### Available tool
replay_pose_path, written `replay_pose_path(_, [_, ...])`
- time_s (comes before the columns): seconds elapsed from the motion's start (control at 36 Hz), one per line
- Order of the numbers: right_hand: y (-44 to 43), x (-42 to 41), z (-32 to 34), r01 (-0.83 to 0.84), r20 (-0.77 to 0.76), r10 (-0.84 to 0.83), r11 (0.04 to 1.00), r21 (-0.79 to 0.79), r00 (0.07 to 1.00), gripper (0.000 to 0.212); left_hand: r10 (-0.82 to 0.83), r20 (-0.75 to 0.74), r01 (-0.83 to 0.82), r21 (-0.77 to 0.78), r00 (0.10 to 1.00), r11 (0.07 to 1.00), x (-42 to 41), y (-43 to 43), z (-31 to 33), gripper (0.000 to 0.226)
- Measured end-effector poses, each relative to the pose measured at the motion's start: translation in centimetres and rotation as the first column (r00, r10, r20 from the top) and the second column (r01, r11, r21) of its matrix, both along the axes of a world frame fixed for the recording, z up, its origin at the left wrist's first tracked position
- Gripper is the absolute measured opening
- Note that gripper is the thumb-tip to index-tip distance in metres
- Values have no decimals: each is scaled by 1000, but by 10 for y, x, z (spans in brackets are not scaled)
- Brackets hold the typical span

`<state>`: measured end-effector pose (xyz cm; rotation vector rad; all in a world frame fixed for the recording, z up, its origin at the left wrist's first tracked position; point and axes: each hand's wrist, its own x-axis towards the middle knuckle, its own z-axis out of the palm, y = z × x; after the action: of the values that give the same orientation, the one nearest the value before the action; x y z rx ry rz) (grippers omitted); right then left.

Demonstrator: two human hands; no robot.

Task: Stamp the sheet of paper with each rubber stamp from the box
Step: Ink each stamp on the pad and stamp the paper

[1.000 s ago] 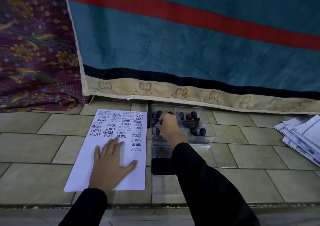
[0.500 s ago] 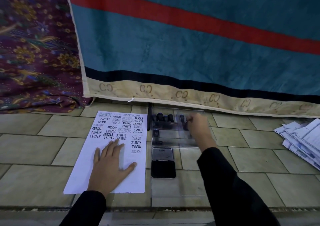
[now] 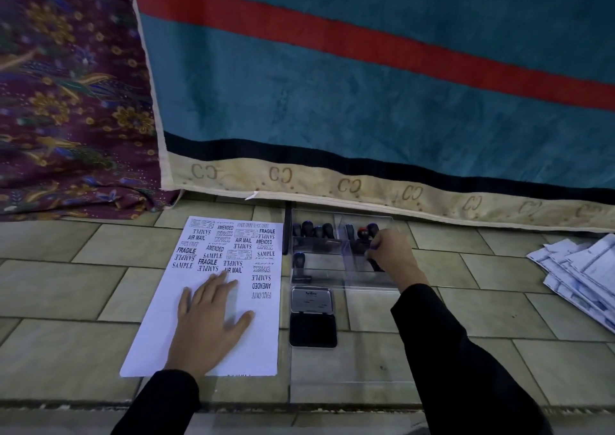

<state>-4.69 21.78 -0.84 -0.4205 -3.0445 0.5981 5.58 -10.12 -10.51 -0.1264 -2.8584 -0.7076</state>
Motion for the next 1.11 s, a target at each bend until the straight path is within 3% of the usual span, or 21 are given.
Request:
replay_pose_path(0.17, [9, 11, 3, 48, -151, -101, 946, -320, 983, 34, -6, 28, 5, 26, 1000, 1000, 0, -2, 1, 80])
replay_pose_path(0.44, [-6, 45, 7, -138, -452, -45, 921, -364, 891, 29, 35, 79, -35, 6, 996, 999, 0, 1, 8, 91])
replay_pose_path(0.61, [-35, 83, 12, -337, -406, 130, 801, -494, 905, 32, 22, 80, -18, -41, 997, 999, 1, 2, 12, 93])
replay_pose_path(0.75, [-52, 105, 3, -427, -314, 312, 797, -426, 897, 37, -1, 14, 4, -219, 1000, 976, 4, -1, 4, 86])
replay_pose_path(0.83, [-57, 111, -6, -496, -301, 403, 781, -379, 865, 32, 5, 47, 8, -265, 999, 964, 7, 0, 4, 86])
replay_pose_path(0.97, [-63, 121, -14, -570, -331, 476, 761, -310, 815, 29, 4, 23, 1, -217, 1000, 976, 14, 9, 10, 77])
replay_pose_path(1.11, [-67, 129, -24, -576, -369, 469, 770, -274, 802, 30, -107, -35, 101, -142, 994, 985, 22, 26, 17, 75])
